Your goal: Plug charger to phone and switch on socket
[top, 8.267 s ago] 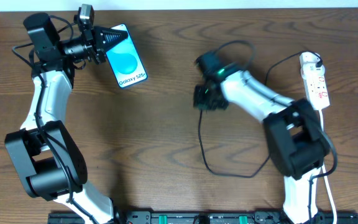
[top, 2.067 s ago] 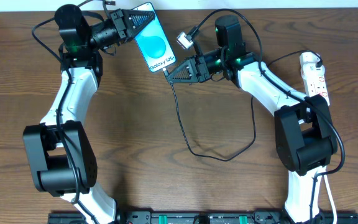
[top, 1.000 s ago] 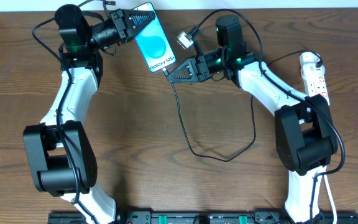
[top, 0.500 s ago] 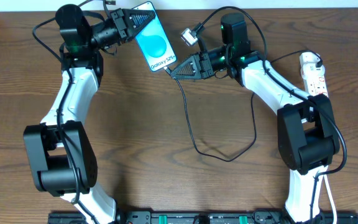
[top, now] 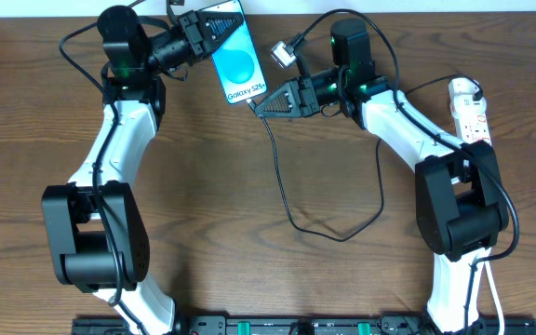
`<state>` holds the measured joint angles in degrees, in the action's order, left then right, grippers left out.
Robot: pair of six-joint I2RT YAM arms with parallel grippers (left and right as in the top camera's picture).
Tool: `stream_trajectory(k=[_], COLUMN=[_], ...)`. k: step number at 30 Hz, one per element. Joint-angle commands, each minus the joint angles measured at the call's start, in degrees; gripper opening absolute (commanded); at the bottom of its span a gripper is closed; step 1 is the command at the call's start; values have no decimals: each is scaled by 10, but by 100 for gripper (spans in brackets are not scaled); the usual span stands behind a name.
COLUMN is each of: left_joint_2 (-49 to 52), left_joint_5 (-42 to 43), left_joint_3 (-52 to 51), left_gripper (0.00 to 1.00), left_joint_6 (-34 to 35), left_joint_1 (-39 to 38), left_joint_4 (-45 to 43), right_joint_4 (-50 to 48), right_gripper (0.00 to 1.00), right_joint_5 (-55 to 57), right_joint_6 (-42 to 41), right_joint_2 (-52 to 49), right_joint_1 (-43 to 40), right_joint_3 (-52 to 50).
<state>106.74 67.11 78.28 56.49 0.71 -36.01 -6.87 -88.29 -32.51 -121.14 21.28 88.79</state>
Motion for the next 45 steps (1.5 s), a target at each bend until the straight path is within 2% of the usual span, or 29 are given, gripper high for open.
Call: stream_trajectory(k=[1, 12, 19, 24, 28, 40, 45], left_joint_2=[-12, -12, -12, -12, -12, -12, -12], left_joint_5=[22, -105, -118, -127, -117, -43, -18], left_joint_3=[5, 5, 5, 5, 5, 5, 5], left_gripper=[7, 8, 7, 7, 7, 7, 7], left_joint_6=[-4, 8, 9, 55, 80, 88, 87], left_joint_1=[-14, -14, -3, 38, 77, 99, 99], left_joint_4=[0, -1, -1, -1, -1, 0, 0], right_joint_4=[-7, -7, -22, -21, 5, 333, 459], right_gripper=[1, 1, 1, 1, 1, 1, 1], right_joint_5=[38, 59, 71, 90, 154, 577, 684], right_joint_6=[-13, -23, -38, -40, -43, -31, -11], right_joint_2=[0, 0, 0, 0, 0, 0, 2], right_joint_1=[-2, -2, -4, -10, -18, -68, -87], right_joint_3=[8, 8, 8, 8, 8, 8, 17])
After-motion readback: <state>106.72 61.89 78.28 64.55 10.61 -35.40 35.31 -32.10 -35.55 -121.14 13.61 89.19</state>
